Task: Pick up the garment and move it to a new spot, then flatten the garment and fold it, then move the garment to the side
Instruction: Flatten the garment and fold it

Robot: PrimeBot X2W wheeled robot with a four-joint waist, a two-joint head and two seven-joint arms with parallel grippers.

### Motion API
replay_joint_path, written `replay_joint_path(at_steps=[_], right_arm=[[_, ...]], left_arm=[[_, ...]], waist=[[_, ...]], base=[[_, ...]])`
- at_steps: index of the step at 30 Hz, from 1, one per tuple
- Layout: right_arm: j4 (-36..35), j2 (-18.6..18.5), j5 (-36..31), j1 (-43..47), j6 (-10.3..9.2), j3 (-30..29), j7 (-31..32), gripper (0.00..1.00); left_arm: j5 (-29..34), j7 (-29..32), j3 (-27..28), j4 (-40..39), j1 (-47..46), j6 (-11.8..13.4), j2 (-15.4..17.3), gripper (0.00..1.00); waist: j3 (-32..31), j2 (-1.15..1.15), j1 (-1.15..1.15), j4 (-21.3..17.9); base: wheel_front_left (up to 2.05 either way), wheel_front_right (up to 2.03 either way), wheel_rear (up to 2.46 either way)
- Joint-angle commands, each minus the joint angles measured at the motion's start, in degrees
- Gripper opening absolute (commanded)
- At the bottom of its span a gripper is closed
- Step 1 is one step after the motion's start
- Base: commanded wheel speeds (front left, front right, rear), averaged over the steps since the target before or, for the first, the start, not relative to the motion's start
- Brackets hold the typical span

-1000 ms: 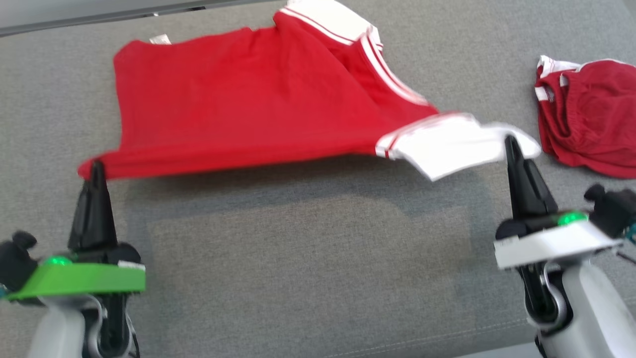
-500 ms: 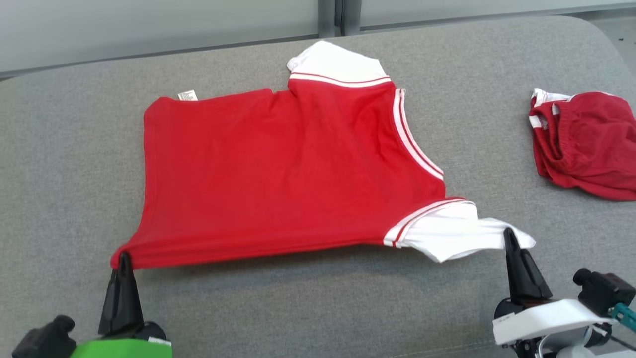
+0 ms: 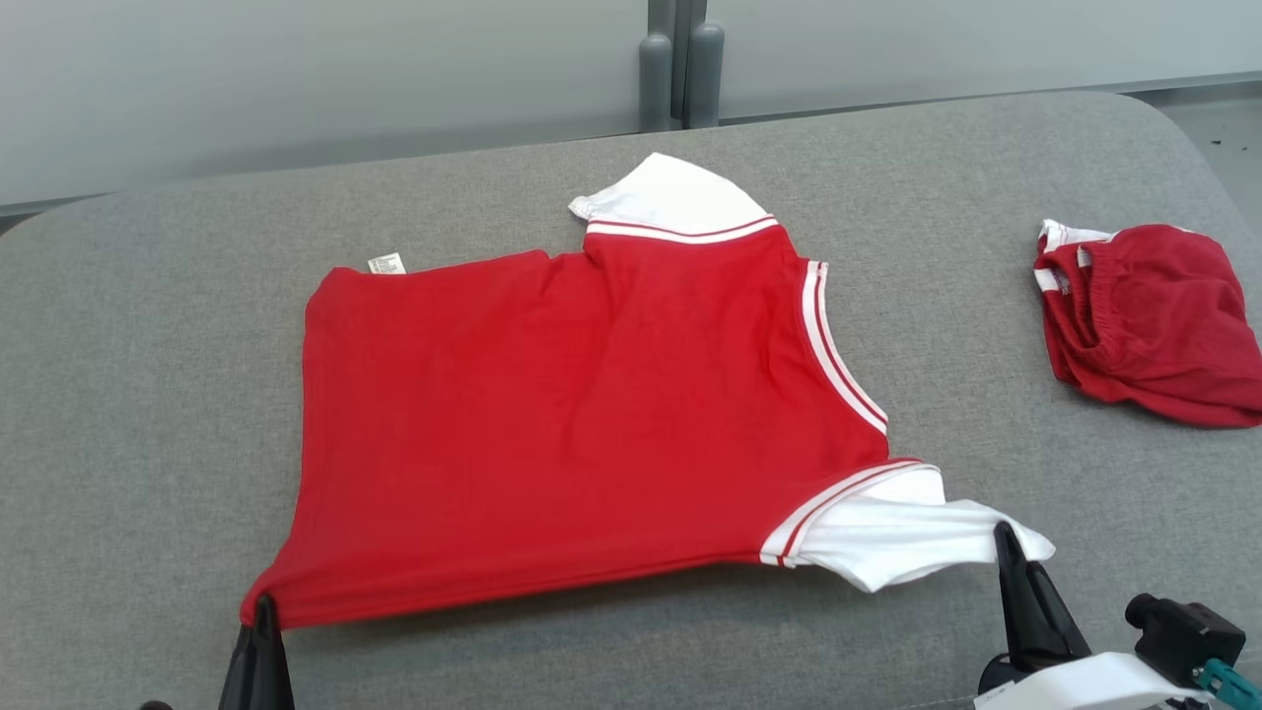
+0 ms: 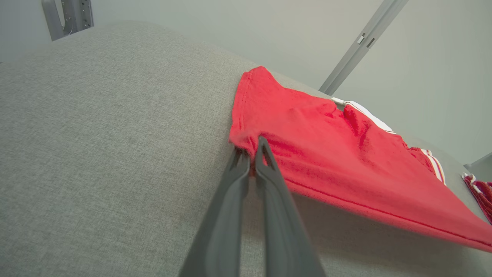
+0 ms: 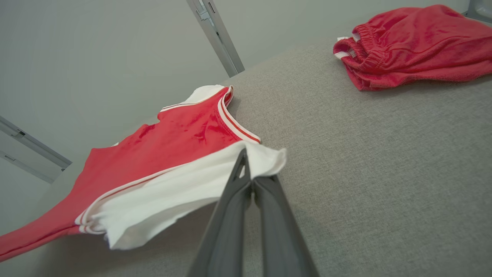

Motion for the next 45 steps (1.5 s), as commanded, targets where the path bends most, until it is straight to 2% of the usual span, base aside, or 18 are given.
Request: replay_joint_path(at_steps=[1,13,29,37,45], right_arm=[[0.25,-0.13,-0.12,1.19,-0.12,-0.39,-0.29,0.00],[-0.96,-0.92,0.10,4.51,-0.12,0.29,1.08,0.00],[2.30,-1.12,0.28,1.39,-0.11,2.52,1.72,0.00],[4.32,-2.16,-3.05,-2.46,-0.11,3.72,2.85,0.00],[9.04,-2.17,-5.94,-10.99,-0.11,4.06,3.73,0.00]], left_arm=[[0.64,-0.16,0.21,0.29,1.31,-0.14,0.19,0.00],[-0.70,-0.16,-0.67,0.69,4.65,-0.21,0.13,0.00],[-6.17,-0.16,-2.02,2.68,2.12,-0.34,0.12,0.00],[-6.25,-0.16,-4.92,5.75,-2.25,-0.42,0.11,0.00],[-5.03,-0.15,-4.33,12.58,-10.41,-0.43,0.61,0.00]], waist=[[-0.61,0.00,0.01,0.16],[-1.97,0.00,0.01,-0.51],[-3.89,0.00,0.01,-0.99],[-3.94,0.00,0.01,-0.74],[-1.80,0.00,0.01,-0.36]], base=[[0.00,0.00,0.00],[0.00,0.00,0.00],[0.00,0.00,0.00],[0.00,0.00,0.00],[0.00,0.00,0.00]])
